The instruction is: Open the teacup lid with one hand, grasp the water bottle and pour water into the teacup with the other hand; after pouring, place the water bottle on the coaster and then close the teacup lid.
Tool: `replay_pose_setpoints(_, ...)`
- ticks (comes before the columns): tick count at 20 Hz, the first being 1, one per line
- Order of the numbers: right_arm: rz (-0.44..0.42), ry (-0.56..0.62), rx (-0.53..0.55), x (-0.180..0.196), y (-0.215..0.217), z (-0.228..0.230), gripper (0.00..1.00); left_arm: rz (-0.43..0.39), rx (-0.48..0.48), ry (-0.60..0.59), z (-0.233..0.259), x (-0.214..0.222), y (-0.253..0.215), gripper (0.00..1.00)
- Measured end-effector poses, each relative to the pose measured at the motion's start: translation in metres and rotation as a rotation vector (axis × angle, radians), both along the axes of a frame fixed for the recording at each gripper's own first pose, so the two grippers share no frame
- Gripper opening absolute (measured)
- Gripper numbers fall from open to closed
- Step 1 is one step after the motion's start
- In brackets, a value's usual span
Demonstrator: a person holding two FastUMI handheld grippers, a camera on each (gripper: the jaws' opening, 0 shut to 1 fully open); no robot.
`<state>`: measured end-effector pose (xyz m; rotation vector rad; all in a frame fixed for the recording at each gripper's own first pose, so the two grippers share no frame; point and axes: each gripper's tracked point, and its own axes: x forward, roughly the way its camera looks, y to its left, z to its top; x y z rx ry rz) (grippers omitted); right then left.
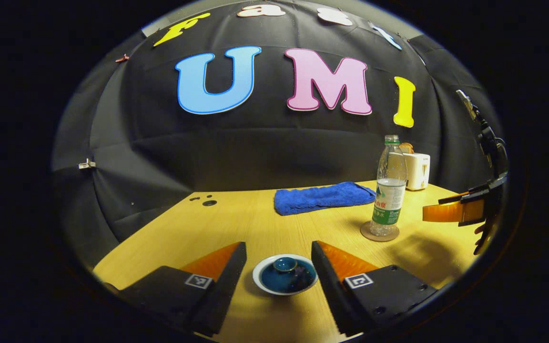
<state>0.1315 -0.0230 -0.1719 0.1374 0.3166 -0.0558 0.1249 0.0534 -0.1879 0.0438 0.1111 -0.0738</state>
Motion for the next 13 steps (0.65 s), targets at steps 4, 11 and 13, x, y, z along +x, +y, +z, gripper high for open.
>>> replay_pose_setpoints(4, -0.026, -0.001, -0.006, -0.024, -0.011, 0.037, 0.99, -0.014, -0.067, 0.032, 0.039, -0.034, -0.013, 0.95)
replay_pose_setpoints(11, -0.007, -0.022, -0.022, -0.089, -0.022, 0.103, 0.99, 0.045, -0.093, -0.004, 0.135, -0.088, -0.034, 0.95)
replay_pose_setpoints(13, -0.002, -0.058, -0.040, -0.101, -0.027, 0.126, 0.99, 0.055, -0.090, -0.033, 0.162, -0.099, -0.041, 0.95)
